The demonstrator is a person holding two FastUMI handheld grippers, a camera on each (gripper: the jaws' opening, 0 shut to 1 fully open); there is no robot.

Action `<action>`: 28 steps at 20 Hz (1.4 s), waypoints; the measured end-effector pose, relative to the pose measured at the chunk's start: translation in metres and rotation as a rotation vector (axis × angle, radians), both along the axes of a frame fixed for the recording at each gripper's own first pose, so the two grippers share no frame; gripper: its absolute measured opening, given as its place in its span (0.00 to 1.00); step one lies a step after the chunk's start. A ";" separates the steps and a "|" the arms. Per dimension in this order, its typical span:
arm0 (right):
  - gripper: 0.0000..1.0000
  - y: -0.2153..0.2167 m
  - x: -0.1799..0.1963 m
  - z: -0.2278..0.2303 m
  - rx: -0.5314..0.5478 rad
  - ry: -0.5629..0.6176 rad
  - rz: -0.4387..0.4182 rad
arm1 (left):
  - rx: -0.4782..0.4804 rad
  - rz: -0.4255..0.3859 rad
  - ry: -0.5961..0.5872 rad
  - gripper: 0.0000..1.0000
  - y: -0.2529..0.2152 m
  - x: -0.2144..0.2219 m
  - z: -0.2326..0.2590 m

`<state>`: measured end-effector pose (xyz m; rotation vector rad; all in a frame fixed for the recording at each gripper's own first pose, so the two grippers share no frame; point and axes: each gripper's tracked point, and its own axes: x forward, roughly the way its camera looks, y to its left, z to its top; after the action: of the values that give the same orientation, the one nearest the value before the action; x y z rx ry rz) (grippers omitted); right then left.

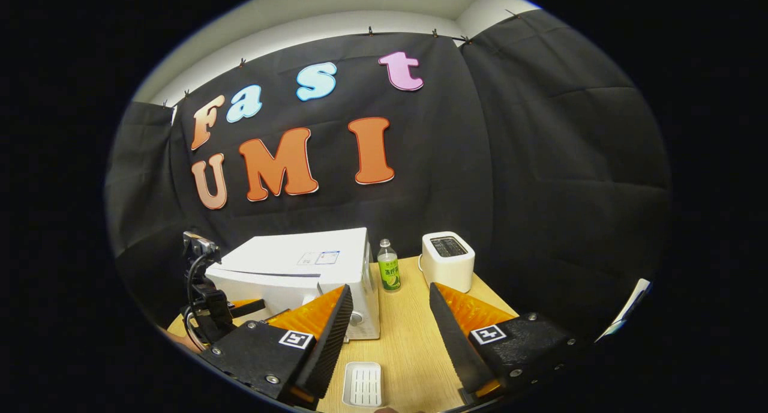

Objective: Open the microwave oven with the left hand, put the food in, and close the microwave oven.

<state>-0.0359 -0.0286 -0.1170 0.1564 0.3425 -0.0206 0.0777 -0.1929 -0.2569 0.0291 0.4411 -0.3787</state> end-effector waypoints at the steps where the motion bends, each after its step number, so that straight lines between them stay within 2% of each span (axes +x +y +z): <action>1: 0.81 -0.001 0.002 0.000 -0.002 0.002 0.001 | -0.009 -0.002 0.003 0.92 -0.004 -0.002 -0.001; 11: 0.81 -0.006 0.022 -0.009 0.009 0.015 0.021 | 0.004 0.133 -0.009 0.91 -0.005 0.005 0.001; 14: 0.81 -0.006 0.027 -0.011 0.014 0.018 0.031 | 0.009 0.151 -0.024 0.90 -0.008 0.015 0.002; 15: 0.81 -0.007 0.028 -0.011 0.013 0.020 0.034 | 0.018 0.175 0.016 0.97 -0.005 0.011 -0.005; 17: 0.81 -0.008 0.028 -0.012 0.010 0.021 0.040 | 0.015 0.197 0.009 0.97 -0.007 0.013 -0.003; 20: 0.81 -0.011 0.029 -0.011 0.011 0.020 0.042 | 0.057 0.184 -0.007 0.96 -0.007 0.012 -0.005; 21: 0.81 -0.012 0.028 -0.011 0.008 0.017 0.043 | 0.057 0.177 -0.005 0.89 -0.007 0.011 -0.006; 22: 0.81 -0.013 0.028 -0.010 0.005 0.014 0.042 | 0.053 0.166 -0.003 0.90 -0.008 0.010 -0.005; 23: 0.81 -0.013 0.029 -0.010 0.005 0.011 0.044 | 0.051 0.154 -0.003 0.97 -0.008 0.009 -0.004; 27: 0.81 -0.008 0.029 -0.008 -0.004 -0.002 0.058 | 0.056 0.150 -0.047 0.99 0.005 0.005 0.019; 28: 0.81 -0.005 0.029 -0.007 -0.007 -0.008 0.064 | 0.053 0.141 -0.061 0.90 0.006 0.001 0.027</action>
<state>-0.0066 -0.0335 -0.1237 0.1382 0.3390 0.0424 0.0789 -0.1867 -0.2299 0.0611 0.3901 -0.2268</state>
